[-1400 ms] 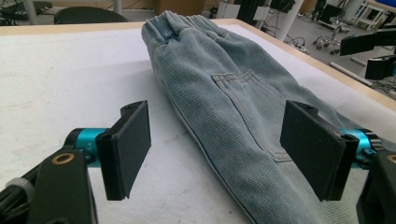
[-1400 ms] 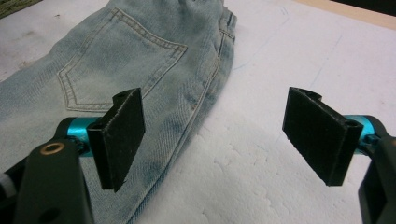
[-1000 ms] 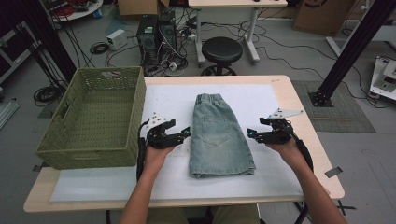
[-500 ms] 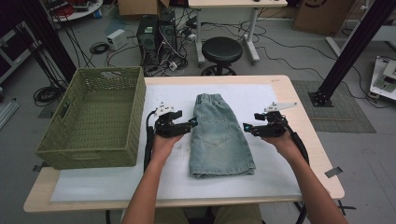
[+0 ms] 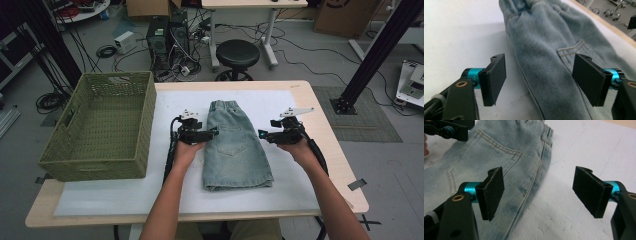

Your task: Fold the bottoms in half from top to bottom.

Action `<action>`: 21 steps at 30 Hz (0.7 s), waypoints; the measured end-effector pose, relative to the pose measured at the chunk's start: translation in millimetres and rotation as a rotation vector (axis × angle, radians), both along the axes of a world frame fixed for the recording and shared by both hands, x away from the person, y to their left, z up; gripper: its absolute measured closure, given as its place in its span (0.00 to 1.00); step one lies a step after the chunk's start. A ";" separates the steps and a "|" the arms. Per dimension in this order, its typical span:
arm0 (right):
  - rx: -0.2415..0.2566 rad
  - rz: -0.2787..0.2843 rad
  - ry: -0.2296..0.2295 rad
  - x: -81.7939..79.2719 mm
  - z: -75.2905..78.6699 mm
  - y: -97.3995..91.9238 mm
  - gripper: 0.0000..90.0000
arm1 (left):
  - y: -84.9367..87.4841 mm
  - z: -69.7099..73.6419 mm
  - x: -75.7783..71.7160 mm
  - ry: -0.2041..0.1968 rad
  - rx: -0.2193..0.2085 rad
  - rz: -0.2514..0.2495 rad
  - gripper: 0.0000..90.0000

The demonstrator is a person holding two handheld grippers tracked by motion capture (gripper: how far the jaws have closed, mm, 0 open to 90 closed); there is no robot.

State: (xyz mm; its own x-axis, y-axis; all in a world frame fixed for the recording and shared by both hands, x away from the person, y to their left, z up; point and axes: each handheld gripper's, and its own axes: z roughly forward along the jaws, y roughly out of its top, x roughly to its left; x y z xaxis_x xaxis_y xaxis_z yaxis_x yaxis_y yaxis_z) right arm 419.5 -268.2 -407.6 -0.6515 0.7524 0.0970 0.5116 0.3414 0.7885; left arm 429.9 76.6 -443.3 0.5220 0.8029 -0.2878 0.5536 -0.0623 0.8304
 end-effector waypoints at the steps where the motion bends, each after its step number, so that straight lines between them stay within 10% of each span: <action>1: -0.001 -0.002 0.009 2.2 -1.9 1.8 0.28 | -0.2 -1.3 0.6 0.010 0.004 -0.001 0.34; 7: -0.020 -0.016 0.035 13.8 -11.2 10.8 0.29 | -2.1 -7.1 2.9 0.065 0.004 -0.014 0.52; 21: 0.002 -0.034 0.159 54.4 -24.1 34.9 0.48 | -8.7 -3.4 -3.2 0.033 0.032 -0.040 0.90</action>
State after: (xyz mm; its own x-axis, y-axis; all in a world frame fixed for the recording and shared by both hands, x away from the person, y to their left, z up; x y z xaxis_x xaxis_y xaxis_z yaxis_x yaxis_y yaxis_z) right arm 473.9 -233.3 -431.7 -0.6020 0.7736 0.1979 0.6411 0.3205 0.6973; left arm 426.7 67.9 -446.7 0.5447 0.7903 -0.2805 0.5776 -0.1111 0.8088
